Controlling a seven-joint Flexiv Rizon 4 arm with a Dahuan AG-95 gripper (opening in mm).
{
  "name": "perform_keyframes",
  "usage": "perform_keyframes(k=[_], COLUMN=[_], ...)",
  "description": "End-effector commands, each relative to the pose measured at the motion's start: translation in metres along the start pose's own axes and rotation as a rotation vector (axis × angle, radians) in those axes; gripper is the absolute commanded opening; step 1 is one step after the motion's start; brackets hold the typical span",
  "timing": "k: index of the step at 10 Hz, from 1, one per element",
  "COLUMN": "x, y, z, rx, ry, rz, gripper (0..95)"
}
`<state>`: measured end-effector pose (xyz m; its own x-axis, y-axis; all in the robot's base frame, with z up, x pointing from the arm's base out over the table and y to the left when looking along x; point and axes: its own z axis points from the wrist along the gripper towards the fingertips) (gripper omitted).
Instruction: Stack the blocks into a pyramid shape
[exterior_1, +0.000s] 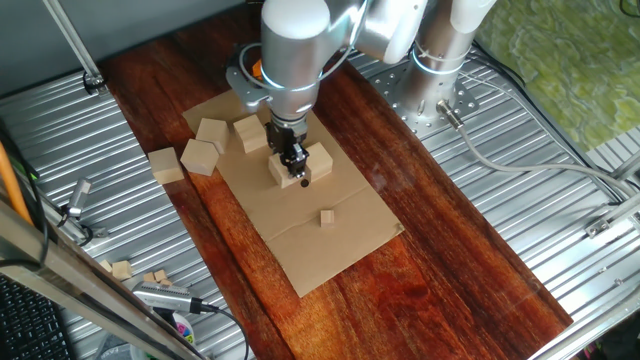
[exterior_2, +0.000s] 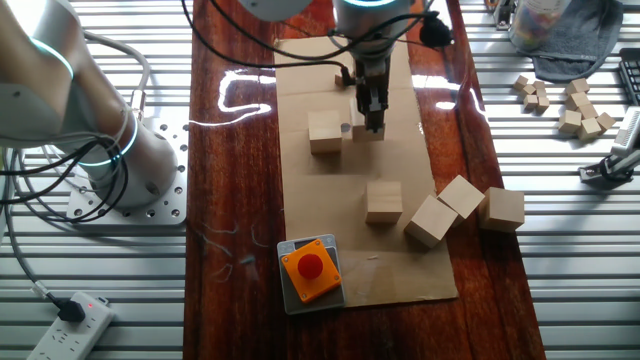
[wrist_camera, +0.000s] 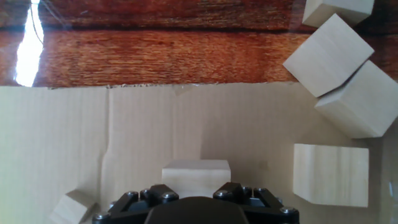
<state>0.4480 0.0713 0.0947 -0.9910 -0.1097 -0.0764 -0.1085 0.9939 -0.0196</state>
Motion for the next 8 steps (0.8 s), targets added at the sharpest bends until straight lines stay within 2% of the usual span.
perform_keyframes(k=[1,5,8], x=[-0.0012,0.0007,0.0039], y=[-0.0025,-0.0030,0.0008], z=[0.0052,0.0107,0.0143], rx=[0.006,0.010,0.001], ry=[-0.011,-0.009,0.013], rz=[0.003,-0.001,0.017], gripper=[0.0,0.0,0.0])
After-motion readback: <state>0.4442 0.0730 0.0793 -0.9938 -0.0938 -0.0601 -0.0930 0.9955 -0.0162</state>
